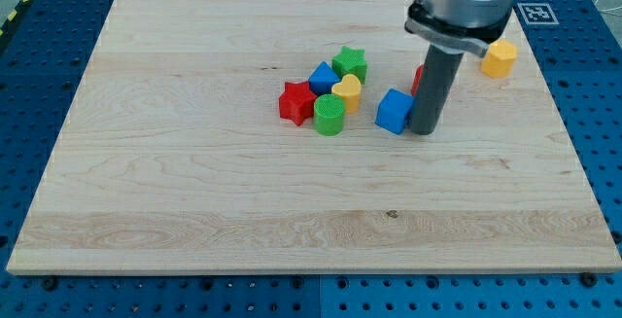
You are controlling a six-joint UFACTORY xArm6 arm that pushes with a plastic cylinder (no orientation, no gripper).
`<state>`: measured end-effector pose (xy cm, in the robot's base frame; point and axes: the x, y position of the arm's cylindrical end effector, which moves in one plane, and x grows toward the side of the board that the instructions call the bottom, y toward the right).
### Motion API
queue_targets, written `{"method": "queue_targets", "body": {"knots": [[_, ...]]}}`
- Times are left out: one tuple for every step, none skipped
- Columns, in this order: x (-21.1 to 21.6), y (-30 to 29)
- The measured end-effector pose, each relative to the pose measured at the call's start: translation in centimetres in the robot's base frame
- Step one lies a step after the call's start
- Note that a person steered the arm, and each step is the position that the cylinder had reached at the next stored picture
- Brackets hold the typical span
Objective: Push the blue cube closer to the green circle and yellow heart
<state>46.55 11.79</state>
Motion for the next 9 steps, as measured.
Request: {"method": "queue_targets", "body": {"knots": [[-0.1,0.2],[-1.3,1.0],[-4.4,1.0],[-6.3,0.5],[-6.4,0.4],[-5.0,0.4],[-2.8,0.4],[-1.5,-0.2],[-1.4,-1.8]]}}
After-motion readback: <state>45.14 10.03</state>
